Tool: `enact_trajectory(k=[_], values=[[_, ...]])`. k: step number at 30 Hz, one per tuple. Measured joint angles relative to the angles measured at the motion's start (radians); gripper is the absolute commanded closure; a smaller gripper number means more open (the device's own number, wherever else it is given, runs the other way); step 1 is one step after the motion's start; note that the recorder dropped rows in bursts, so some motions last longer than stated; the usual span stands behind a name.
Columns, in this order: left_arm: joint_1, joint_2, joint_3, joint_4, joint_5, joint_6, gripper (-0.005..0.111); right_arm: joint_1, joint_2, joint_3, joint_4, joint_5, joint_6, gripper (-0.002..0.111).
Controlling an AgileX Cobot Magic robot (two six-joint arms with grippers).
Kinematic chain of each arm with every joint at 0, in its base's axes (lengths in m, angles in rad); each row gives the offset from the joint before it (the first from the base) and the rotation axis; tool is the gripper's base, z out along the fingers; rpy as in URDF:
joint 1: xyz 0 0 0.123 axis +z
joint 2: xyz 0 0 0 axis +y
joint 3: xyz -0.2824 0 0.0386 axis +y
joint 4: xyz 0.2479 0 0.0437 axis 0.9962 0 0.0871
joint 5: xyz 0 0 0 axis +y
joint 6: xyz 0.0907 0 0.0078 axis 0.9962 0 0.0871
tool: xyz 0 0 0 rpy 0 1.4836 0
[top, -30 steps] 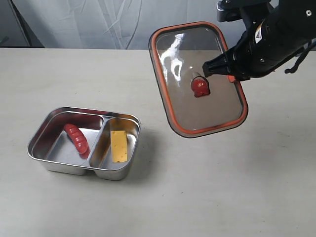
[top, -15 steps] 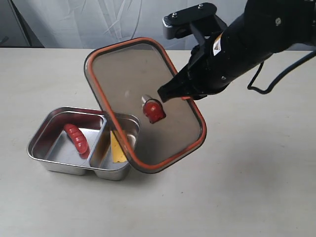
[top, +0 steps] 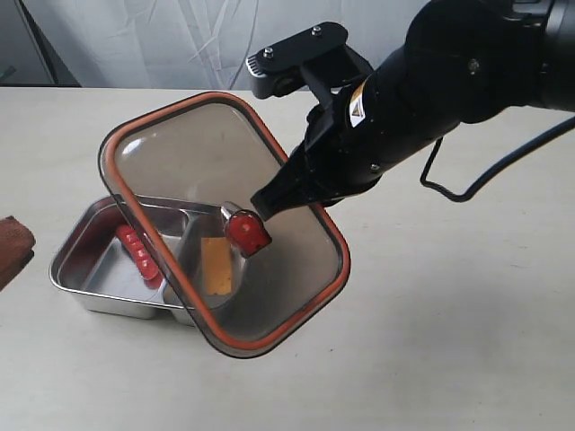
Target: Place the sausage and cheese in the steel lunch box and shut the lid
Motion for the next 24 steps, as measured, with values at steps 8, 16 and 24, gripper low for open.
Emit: enact_trajectory(k=[8, 16, 24], values=[[0.0, 0.047, 0.0, 0.0, 0.006, 0.024, 0.062, 0.003, 0.0, 0.0, 0.02, 0.0, 0.0, 0.108], [0.0, 0.058, 0.0, 0.018, 0.026, 0.027, 0.062, 0.003, 0.0, 0.0, 0.18, -0.009, -0.129, 0.108], [0.0, 0.058, 0.0, 0.02, 0.03, 0.027, 0.062, 0.005, 0.0, 0.0, 0.255, -0.015, -0.191, 0.108]])
